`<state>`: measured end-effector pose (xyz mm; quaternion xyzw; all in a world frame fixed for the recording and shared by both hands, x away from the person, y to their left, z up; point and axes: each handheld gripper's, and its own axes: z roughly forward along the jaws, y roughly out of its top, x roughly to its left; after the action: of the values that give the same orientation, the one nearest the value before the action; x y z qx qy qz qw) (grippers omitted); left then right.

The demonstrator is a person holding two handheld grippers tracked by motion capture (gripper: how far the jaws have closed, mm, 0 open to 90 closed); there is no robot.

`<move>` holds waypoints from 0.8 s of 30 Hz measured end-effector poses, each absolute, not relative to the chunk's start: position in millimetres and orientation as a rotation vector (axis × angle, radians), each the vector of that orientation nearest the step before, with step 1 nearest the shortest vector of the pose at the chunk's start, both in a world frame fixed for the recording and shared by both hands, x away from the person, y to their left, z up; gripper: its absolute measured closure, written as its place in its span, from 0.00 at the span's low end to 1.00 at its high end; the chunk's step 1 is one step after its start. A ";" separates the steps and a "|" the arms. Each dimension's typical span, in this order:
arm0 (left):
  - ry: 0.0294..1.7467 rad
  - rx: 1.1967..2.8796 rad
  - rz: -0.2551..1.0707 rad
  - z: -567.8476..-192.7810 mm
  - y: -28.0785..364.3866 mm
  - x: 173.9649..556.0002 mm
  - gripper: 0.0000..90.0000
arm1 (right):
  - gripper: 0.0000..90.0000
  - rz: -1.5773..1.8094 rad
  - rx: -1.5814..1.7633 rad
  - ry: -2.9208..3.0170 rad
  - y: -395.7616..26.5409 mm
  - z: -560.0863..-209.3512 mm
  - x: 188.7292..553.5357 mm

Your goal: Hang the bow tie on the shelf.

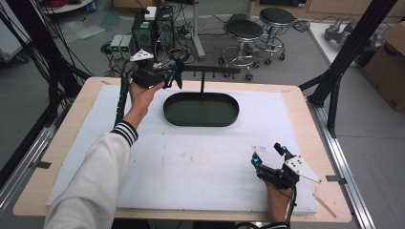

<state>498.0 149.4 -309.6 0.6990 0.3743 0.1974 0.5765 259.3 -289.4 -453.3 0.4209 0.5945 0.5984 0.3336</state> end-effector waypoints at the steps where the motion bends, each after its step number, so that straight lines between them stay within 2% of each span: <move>1: 0.878 1.637 0.463 -309.9 149.7 498.4 0.98 | 0.09 1.562 1.098 1.552 -289.4 -453.3 259.3; 17: 0.880 1.613 0.467 -309.0 151.4 499.2 0.98 | 0.09 1.568 1.104 1.552 -289.3 -453.2 259.1; 24: 0.895 1.653 0.485 -313.1 153.9 501.3 0.98 | 0.09 1.569 1.106 1.550 -289.3 -453.2 259.1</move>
<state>501.3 153.9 -313.1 0.7026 0.3806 0.2063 0.5647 259.1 -289.3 -453.2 0.4229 0.5929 0.6002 0.3307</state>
